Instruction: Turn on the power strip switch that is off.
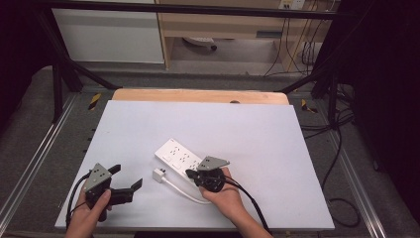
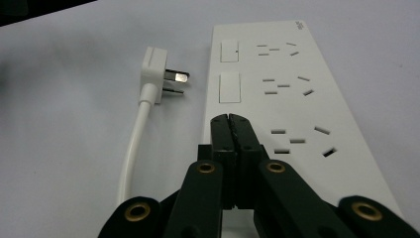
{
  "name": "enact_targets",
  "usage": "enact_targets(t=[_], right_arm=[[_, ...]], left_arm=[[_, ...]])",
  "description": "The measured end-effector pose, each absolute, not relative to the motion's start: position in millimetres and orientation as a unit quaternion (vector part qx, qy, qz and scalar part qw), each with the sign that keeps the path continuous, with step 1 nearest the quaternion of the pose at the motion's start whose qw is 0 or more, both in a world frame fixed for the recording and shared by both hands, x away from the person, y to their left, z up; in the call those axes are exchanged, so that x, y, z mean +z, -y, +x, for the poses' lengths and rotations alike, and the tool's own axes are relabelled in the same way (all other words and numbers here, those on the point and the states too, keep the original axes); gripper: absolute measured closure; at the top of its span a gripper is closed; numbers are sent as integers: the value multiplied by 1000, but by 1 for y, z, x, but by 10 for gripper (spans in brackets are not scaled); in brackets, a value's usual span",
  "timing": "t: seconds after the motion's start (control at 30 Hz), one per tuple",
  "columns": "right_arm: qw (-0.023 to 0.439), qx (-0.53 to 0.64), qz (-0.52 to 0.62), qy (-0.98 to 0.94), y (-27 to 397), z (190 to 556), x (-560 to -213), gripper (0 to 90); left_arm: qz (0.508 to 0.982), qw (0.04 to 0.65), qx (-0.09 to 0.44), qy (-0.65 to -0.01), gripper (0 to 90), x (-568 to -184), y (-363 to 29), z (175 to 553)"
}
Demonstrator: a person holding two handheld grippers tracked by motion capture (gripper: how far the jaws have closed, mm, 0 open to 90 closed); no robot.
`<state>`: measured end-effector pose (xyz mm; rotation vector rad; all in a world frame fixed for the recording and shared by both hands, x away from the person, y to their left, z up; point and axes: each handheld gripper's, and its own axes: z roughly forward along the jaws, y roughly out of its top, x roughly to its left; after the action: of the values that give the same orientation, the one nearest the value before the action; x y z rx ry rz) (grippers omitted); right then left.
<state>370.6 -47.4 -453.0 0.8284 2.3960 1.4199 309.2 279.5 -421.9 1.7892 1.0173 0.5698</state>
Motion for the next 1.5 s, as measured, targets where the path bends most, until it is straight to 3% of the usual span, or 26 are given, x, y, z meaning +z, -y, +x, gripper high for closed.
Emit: enact_targets(t=[0.93,1.17,1.5], right_arm=[[115,497,295,-808,49,374,-438,868],[110,504,300,-802,51,377,-435,800],[99,502,302,-804,50,381,-426,596]], left_arm=[[734,482,235,-417,54,-422,-281,309],[733,482,237,-417,53,-422,-281,309],[733,481,238,-419,52,-422,-281,309]])
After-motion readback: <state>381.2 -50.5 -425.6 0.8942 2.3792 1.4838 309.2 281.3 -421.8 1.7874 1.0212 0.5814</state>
